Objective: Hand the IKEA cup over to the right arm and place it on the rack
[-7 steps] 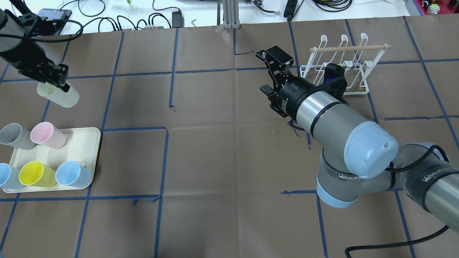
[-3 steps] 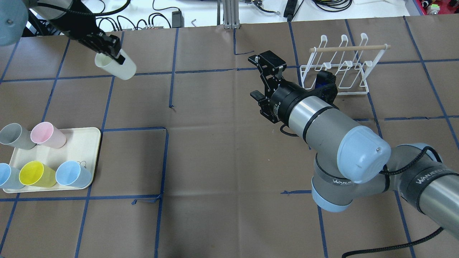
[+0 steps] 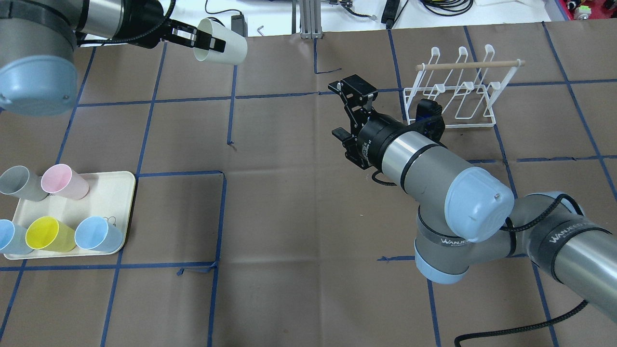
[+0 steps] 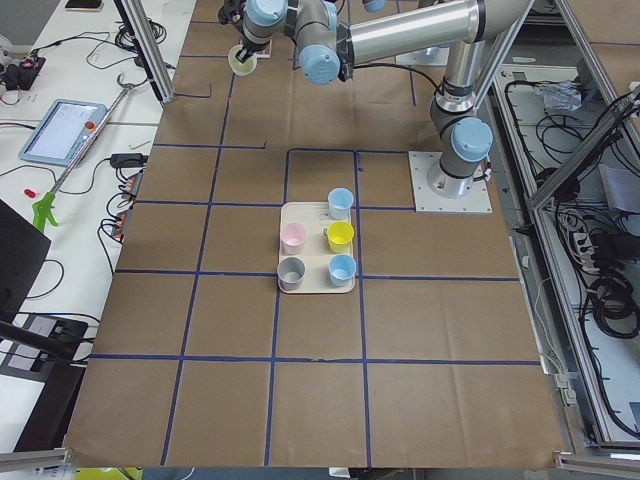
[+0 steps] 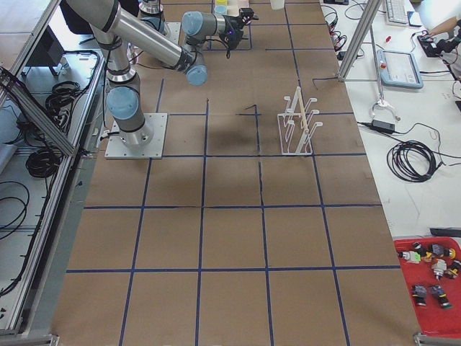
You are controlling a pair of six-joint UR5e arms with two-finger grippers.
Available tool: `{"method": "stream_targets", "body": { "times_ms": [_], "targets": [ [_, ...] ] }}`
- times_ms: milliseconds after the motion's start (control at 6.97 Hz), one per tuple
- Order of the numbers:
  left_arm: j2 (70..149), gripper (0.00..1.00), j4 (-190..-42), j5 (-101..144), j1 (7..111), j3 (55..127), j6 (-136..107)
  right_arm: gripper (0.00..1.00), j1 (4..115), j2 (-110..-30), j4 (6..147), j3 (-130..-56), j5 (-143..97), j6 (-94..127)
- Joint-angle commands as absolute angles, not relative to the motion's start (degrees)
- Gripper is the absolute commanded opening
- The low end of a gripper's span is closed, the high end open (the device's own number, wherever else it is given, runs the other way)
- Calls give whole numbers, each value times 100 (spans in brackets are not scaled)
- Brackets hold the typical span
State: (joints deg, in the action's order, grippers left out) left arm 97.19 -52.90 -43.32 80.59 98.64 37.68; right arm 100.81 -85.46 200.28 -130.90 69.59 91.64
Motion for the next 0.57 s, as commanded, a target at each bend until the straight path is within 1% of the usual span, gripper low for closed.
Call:
{"method": "stream_targets", "body": {
  "times_ms": [0,287,430],
  "targets": [
    [9431,0,-3044,-3317,8077,11269,3771,100,10090,-8534,19995,-13078,7005,9228],
    [9431,0,-1187,-2762,8077,12344,3692,100,10099,-8534,19751,-13043,6996,9237],
    [9439,0,-812,-2664,8077,12514,3587,100,10177,-8525,19653,-12956,7005,9237]
  ]
}}
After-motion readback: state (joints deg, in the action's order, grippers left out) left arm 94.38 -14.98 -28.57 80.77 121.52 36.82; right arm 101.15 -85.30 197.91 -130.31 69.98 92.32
